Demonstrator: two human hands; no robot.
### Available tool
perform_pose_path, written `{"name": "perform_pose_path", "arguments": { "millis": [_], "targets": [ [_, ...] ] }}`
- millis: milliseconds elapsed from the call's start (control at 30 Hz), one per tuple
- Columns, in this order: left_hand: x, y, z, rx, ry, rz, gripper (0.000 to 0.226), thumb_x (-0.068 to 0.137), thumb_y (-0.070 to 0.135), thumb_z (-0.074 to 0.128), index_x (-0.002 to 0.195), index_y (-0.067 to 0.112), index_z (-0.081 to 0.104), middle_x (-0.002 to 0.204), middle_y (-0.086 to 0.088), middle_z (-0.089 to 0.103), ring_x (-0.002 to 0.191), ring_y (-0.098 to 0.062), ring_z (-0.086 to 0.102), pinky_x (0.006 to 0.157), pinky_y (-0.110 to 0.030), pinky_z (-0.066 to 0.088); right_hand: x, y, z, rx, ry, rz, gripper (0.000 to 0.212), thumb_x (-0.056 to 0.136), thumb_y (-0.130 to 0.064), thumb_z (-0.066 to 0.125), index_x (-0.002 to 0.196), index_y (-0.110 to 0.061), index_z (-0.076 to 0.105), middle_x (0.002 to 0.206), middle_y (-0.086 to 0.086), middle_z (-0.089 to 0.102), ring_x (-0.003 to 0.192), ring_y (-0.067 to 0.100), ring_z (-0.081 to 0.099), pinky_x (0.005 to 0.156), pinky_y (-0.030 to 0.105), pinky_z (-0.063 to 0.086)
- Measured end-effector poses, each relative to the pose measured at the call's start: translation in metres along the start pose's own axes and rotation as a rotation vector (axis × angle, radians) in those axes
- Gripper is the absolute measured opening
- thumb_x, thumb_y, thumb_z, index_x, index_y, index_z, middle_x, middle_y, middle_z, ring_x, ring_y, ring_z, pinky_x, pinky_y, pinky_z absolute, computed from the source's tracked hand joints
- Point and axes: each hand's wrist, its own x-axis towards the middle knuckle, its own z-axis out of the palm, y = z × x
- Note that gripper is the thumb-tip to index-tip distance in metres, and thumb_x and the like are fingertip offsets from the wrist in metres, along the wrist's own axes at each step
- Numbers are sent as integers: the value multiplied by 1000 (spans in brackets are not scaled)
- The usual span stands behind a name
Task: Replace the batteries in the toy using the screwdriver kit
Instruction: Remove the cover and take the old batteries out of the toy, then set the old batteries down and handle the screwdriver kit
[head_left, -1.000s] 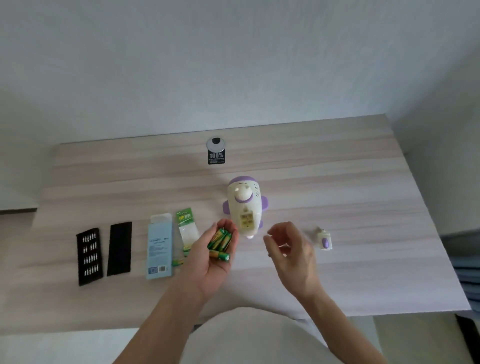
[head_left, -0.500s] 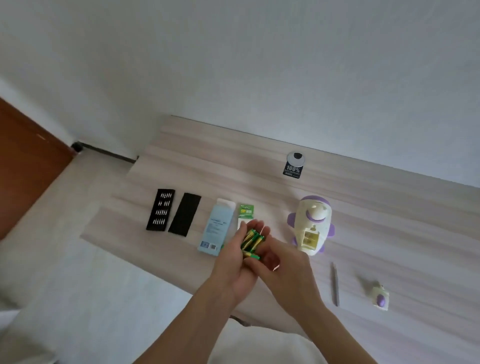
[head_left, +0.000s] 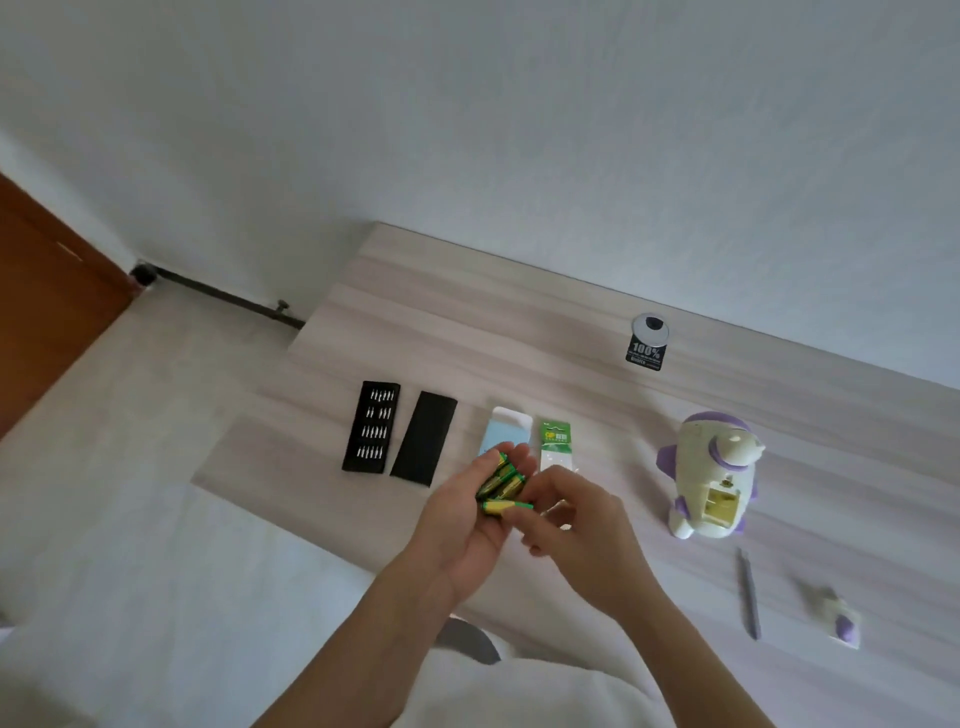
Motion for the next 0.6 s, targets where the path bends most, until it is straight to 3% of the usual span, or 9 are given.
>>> {"name": "perform_pose_path", "arguments": {
  "millis": [167, 267, 433, 600],
  "targets": [
    [13, 62, -42, 98, 5, -27, 33, 104, 21, 49, 123, 0, 63, 112, -15, 69, 104, -27, 66, 84, -37, 60, 22, -41, 63, 348, 50, 204, 13, 81, -4, 78, 89, -5, 68, 82, 18, 67, 63, 25, 71, 62, 35, 61],
    [23, 93, -58, 138, 17, -56, 34, 102, 19, 51, 126, -2, 61, 114, -17, 72, 101, -28, 67, 95, -45, 56, 38, -56, 101, 428, 121, 291, 12, 81, -1, 77, 89, -2, 68, 79, 15, 65, 62, 23, 70, 62, 35, 61],
    [38, 125, -74, 163, 14, -110, 31, 102, 18, 52, 126, -1, 60, 122, -19, 69, 102, -29, 69, 76, -43, 60, 55, -68, 139, 508, 258, 382, 9, 81, 0, 74, 89, -3, 70, 75, 11, 69, 67, 21, 72, 64, 32, 60],
    [43, 131, -71, 213, -61, -129, 22, 102, 13, 50, 110, 0, 65, 100, -15, 73, 86, -23, 73, 73, -45, 62, 59, -75, 149, 611, 368, 415, 11, 84, 1, 72, 94, 1, 70, 85, 19, 72, 76, 28, 75, 71, 34, 62]
  ]
}}
